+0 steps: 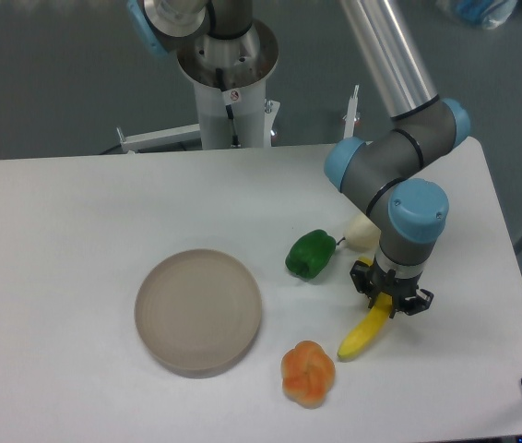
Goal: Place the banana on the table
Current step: 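Open the gripper to release the banana on the table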
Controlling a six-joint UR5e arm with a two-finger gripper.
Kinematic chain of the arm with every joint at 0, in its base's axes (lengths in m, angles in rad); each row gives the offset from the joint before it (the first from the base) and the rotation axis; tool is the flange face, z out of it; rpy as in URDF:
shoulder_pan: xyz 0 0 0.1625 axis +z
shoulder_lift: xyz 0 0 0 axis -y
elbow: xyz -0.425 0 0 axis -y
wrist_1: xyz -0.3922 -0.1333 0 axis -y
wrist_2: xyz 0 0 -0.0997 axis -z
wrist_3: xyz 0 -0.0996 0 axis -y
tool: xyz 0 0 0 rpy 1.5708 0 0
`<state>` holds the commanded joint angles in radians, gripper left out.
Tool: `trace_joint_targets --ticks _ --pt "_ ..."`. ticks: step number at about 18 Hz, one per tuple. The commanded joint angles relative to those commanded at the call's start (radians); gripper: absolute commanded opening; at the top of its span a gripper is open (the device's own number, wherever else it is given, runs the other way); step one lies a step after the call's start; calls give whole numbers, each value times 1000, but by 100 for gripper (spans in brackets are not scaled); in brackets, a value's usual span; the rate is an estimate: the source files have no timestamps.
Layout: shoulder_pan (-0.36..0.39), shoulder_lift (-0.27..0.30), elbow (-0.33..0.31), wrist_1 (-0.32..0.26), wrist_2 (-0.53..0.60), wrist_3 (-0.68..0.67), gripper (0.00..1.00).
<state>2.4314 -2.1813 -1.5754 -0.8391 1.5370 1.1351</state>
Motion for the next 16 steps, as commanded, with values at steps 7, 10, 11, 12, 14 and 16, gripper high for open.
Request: trace_joint_targets --ticks 7,10,11,12,14,16 --pt "-34 0 112 -6 3 -14 100" --pt "-44 8 152 -8 3 -14 100" --pt "-48 14 164 -8 3 -14 100" --pt "-49 21 175 -9 2 -12 100" --pt "-57 46 198 -11 3 -6 100" --pt "-72 49 239 -23 15 -2 100"
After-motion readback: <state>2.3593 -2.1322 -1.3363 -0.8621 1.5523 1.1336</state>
